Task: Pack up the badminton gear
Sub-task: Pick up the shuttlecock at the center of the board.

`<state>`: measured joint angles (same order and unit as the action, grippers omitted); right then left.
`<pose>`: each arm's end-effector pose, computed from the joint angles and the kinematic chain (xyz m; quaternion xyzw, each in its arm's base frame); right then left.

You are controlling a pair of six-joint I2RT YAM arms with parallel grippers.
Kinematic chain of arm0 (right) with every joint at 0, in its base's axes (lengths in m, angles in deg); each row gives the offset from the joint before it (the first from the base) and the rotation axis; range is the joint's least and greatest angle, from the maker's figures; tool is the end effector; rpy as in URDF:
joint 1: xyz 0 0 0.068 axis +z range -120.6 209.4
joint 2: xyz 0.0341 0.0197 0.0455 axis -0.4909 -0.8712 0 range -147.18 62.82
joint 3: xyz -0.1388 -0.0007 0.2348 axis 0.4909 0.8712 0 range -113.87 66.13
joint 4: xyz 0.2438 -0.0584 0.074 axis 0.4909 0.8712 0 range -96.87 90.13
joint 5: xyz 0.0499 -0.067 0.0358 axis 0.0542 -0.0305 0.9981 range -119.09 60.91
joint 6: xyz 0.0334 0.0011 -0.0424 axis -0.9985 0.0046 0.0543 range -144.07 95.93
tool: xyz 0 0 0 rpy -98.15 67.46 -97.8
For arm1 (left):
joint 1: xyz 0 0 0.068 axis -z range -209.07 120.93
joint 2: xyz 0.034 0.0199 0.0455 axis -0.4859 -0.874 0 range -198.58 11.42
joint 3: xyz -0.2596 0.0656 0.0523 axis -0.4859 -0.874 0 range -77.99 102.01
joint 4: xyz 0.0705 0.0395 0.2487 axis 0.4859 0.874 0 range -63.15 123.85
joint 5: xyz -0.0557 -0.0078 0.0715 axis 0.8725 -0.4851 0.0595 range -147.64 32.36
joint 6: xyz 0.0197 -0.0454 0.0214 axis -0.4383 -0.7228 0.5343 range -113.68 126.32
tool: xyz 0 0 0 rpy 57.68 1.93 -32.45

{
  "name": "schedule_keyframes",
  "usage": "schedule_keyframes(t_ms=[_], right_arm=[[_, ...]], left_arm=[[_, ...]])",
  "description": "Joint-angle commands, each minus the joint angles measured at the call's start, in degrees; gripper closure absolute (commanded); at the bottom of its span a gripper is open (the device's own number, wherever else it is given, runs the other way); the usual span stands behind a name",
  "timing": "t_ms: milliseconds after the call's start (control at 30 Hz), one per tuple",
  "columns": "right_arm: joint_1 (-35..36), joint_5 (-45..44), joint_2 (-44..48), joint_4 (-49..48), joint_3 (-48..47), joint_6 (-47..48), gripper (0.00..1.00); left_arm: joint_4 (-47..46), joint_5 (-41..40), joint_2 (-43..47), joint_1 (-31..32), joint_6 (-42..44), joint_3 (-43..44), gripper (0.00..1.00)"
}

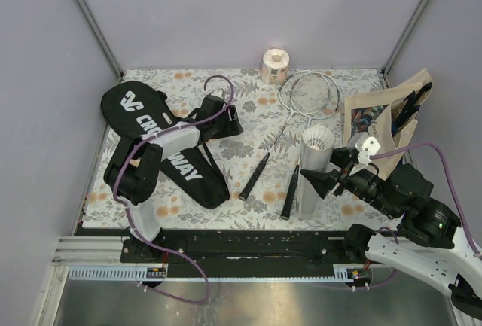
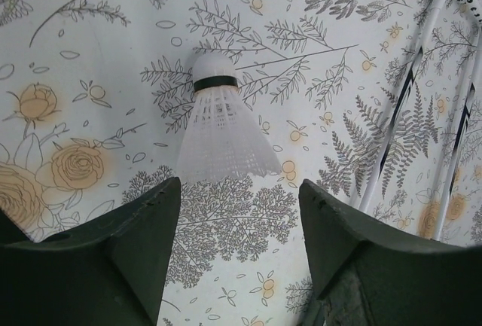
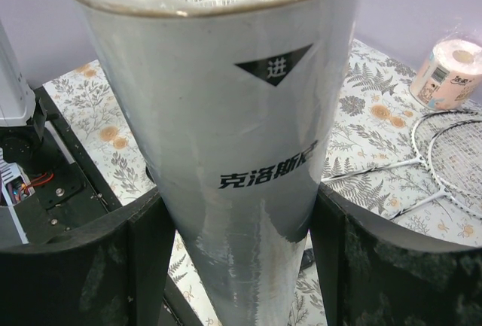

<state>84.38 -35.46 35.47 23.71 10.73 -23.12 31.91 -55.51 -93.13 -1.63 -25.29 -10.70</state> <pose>0.0507 0.0657 0.3979 -0.3044 0.6552 0.2777 0.6332 0.3533 -0.1850 0.1946 -0.0258 0.9142 -0.2139 0.3432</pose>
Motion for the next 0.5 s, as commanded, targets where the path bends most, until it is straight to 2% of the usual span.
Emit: schedule_keyframes(t_ms=[0, 200, 467], right_arm=[[-0.2, 0.5, -0.2, -6.2, -0.3, -0.6, 0.57], [-0.2, 0.9, -0.2, -6.4, -0.2, -2.2, 0.57], [-0.2, 1.0, 0.3, -6.3, -0.3, -2.3, 0.57]], left_arm=[[-7.5, -2.0, 3.6, 0.5, -7.0, -3.1, 0.33], [-7.3, -6.1, 4.2, 2.0, -5.8, -3.7, 0.35], [-5.1, -10.9, 3.6, 2.4, -0.6, -3.8, 0.46]])
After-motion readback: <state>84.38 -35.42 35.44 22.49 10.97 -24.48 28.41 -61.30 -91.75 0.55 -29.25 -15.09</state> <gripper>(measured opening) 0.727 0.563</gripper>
